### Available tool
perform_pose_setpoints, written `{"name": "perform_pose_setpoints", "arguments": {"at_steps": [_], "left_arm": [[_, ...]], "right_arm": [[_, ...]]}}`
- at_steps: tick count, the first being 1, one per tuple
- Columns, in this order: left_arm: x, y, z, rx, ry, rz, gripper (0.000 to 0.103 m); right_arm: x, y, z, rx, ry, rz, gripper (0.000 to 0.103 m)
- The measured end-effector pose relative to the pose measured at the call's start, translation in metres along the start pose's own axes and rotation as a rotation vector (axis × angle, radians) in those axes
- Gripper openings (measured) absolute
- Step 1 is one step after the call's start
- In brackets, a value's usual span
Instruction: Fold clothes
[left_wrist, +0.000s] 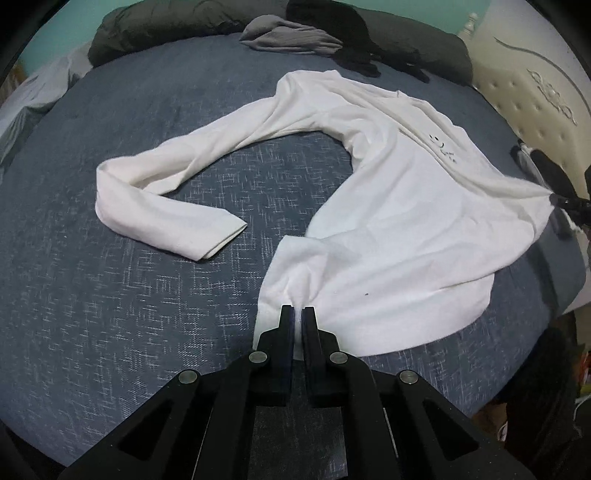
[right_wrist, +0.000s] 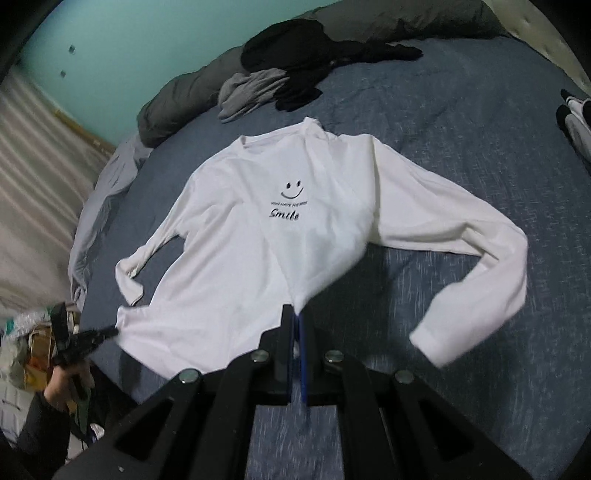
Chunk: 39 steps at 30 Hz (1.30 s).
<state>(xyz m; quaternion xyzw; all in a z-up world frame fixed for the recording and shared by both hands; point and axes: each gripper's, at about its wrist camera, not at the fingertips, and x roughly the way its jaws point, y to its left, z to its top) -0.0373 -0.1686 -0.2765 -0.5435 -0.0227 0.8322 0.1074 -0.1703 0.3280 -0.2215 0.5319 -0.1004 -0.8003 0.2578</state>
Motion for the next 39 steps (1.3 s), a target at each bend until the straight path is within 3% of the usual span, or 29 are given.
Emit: {"name": "perform_pose_setpoints", "arguments": {"at_steps": [3,5,6,7,9,14,19,23,26,28,30,34,39], "left_arm": [[0.007,0.001,0.001,-0.014,0.013,0.002,0.004],[0.012,0.004,0.003,-0.026,0.018,-0.001,0.004],[0.013,0.005,0.003,-0.032,0.019,-0.004,0.004],[0.015,0.007,0.004,-0.037,0.02,-0.006,0.004],[0.016,0.01,0.007,-0.041,0.02,-0.01,0.004],[0.016,0.013,0.011,-0.042,0.014,-0.014,0.004],[0.015,0.01,0.014,-0.042,0.01,-0.013,0.004],[0.01,0.006,0.017,-0.036,0.003,-0.012,0.004],[0.005,0.004,0.019,-0.026,-0.004,-0.011,0.004],[0.002,0.003,0.021,-0.025,-0.01,-0.013,0.004],[0.0,0.003,0.022,-0.024,-0.014,-0.014,0.004],[-0.011,0.003,0.026,-0.013,-0.028,-0.015,0.004],[-0.024,0.0,0.036,0.009,-0.047,-0.005,0.004]], "right_arm": [[0.017,-0.008,0.0,0.008,0.014,-0.05,0.004],[0.019,-0.019,-0.005,0.033,0.007,-0.075,0.015],[0.016,-0.026,-0.008,0.044,-0.002,-0.082,0.032],[0.013,-0.033,-0.011,0.056,-0.011,-0.089,0.043],[0.006,-0.049,-0.019,0.081,-0.029,-0.093,0.045],[0.003,-0.061,-0.053,0.016,0.074,-0.048,0.045],[0.037,-0.032,-0.079,-0.125,0.194,-0.037,0.045],[0.063,-0.023,-0.077,-0.117,0.212,-0.055,0.045],[0.077,-0.025,-0.072,-0.061,0.211,-0.038,0.043],[0.079,-0.023,-0.07,-0.047,0.201,-0.031,0.013],[0.075,-0.016,-0.069,-0.069,0.184,-0.031,0.007],[0.05,-0.002,-0.053,-0.095,0.129,0.008,0.006],[0.01,0.025,-0.001,-0.129,0.018,0.055,0.005]]}}
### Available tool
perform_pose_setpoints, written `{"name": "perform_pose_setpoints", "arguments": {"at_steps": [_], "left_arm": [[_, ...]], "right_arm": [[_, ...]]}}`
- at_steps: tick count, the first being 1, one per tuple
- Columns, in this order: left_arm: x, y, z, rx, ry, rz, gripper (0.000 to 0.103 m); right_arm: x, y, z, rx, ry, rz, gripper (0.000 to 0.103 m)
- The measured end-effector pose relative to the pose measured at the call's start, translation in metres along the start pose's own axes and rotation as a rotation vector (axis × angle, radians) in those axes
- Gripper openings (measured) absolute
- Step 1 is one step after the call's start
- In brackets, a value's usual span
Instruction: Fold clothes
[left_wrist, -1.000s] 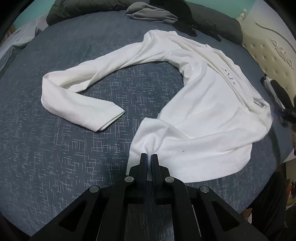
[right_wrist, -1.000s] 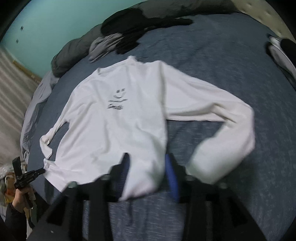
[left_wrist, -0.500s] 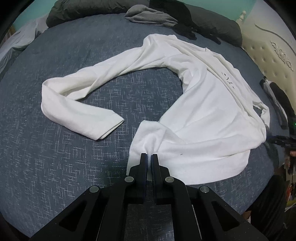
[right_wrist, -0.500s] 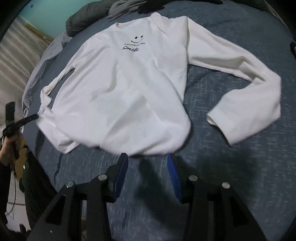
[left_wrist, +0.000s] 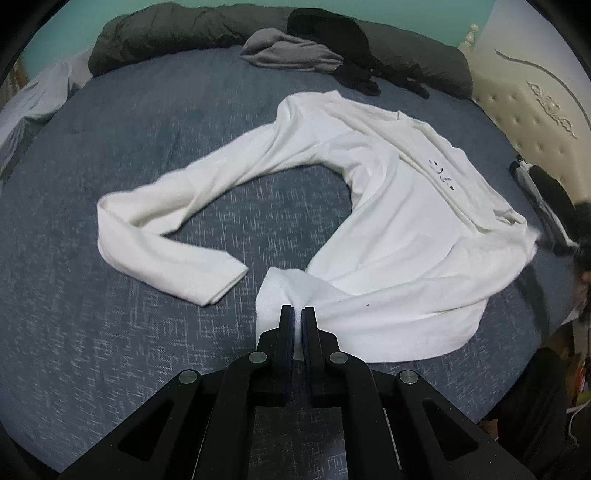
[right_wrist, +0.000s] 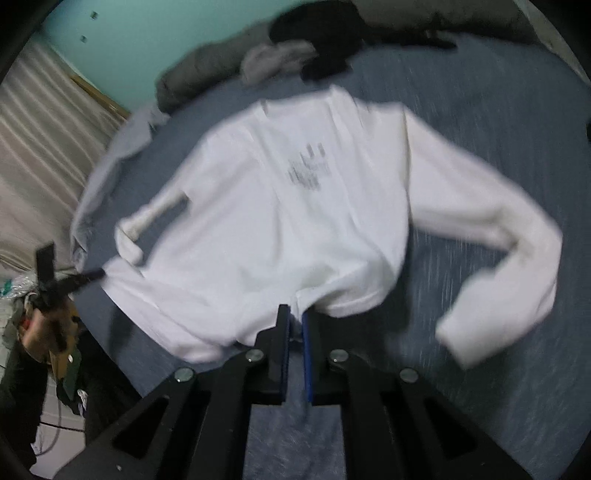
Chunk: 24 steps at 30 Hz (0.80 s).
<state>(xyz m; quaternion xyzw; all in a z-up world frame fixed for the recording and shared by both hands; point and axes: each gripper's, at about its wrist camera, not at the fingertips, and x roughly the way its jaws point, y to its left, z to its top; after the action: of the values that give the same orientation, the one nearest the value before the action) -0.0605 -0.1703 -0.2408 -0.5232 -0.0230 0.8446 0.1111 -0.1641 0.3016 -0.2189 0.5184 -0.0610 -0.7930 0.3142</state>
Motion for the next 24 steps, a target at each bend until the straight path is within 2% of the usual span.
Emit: {"name": "perform_pose_setpoints", "arguments": {"at_steps": [6,12,15,17,18,20,23,24], "left_arm": [[0.005,0.001,0.018,-0.009,-0.005,0.018,0.004],[0.028,0.015,0.035,-0.053,0.014,0.028,0.004],[0.04,0.019,0.039,-0.059,0.032,0.03,0.004],[0.047,0.021,0.04,-0.06,0.038,0.029,0.004],[0.049,0.022,0.041,-0.061,0.04,0.028,0.004],[0.054,0.025,0.042,-0.063,0.041,0.025,0.004],[0.057,0.026,0.042,-0.065,0.04,0.021,0.004],[0.057,0.026,0.042,-0.066,0.04,0.02,0.004]], "right_arm": [[0.004,0.021,0.068,-0.045,-0.056,-0.045,0.005],[0.062,0.007,0.102,0.01,-0.018,-0.106,0.008],[0.084,-0.007,0.098,0.07,0.007,-0.159,0.01],[0.08,-0.015,0.089,0.099,-0.022,-0.162,0.019],[0.076,-0.018,0.083,0.104,-0.036,-0.159,0.027],[0.064,-0.022,0.071,0.108,-0.062,-0.149,0.03],[0.057,-0.021,0.045,0.085,-0.018,-0.103,0.03],[0.06,-0.018,0.034,0.068,0.023,-0.097,0.03]]}}
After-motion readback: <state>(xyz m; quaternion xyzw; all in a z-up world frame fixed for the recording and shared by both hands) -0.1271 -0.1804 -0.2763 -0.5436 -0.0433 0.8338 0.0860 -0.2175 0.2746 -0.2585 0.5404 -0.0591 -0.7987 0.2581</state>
